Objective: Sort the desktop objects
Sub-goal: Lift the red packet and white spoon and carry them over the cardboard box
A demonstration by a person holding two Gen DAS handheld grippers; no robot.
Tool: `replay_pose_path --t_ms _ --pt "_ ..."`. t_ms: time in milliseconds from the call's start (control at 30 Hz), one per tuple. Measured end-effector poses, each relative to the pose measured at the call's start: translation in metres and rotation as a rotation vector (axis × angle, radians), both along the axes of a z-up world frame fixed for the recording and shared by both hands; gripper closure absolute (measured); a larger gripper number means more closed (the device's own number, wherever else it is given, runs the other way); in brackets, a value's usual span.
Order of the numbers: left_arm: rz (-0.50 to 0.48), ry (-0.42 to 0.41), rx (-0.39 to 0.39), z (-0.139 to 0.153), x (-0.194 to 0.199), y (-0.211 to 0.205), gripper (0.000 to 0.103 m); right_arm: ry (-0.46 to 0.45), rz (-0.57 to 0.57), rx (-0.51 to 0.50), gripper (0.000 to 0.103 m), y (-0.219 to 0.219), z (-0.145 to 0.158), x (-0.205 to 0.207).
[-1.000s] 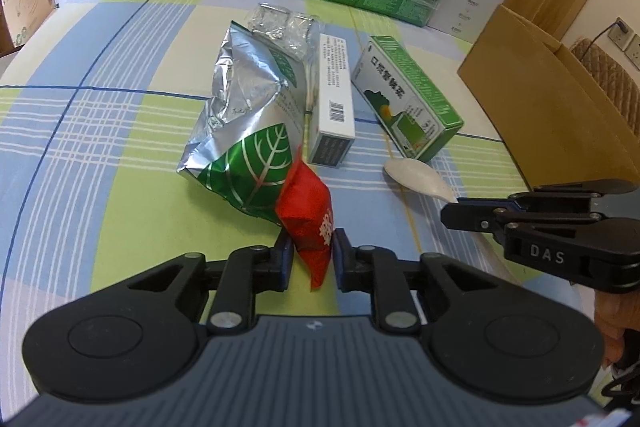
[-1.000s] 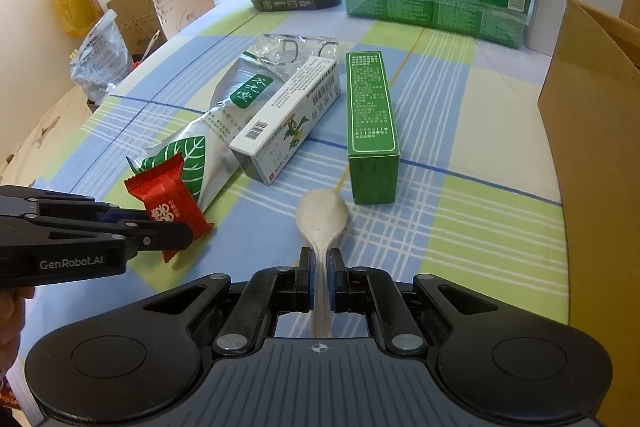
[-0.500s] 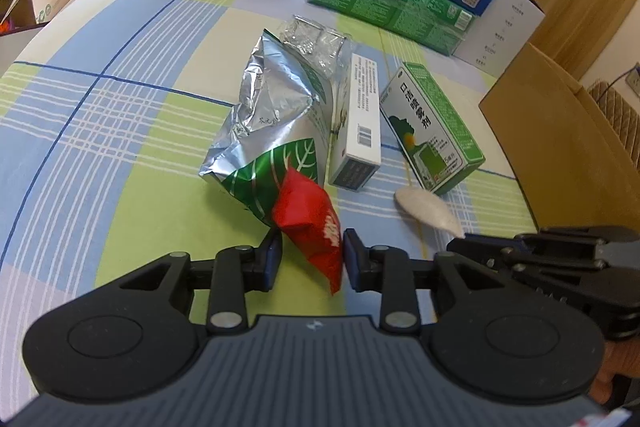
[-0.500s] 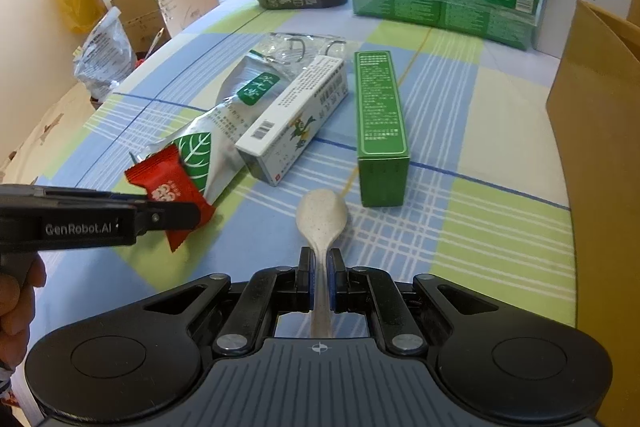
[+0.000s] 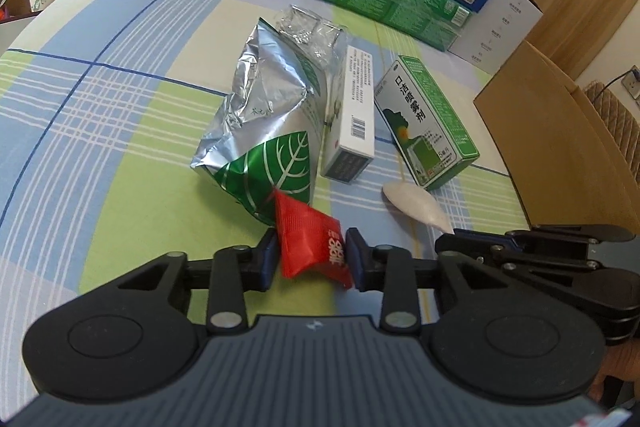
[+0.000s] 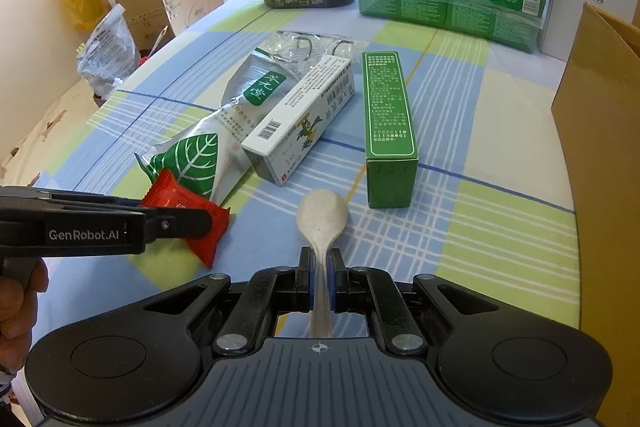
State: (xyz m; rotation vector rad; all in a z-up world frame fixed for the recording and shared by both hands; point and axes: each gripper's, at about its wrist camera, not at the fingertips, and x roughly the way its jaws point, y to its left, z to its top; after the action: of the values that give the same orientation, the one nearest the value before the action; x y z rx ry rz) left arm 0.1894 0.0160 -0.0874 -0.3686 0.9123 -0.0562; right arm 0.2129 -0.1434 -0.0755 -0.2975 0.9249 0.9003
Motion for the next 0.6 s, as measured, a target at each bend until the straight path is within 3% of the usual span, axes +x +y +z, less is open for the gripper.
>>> replay_pose_path --t_ms 300,600 --pt "-0.02 0.008 0.008 0.006 -0.008 -0.003 0.087 -0.007 -0.013 0.013 0.1 -0.002 0.005 0.0" --pt "-0.051 -0.017 0.048 0.018 -0.023 -0.013 0.088 -0.029 -0.043 0.049 0.1 -0.013 0.019 -0.007"
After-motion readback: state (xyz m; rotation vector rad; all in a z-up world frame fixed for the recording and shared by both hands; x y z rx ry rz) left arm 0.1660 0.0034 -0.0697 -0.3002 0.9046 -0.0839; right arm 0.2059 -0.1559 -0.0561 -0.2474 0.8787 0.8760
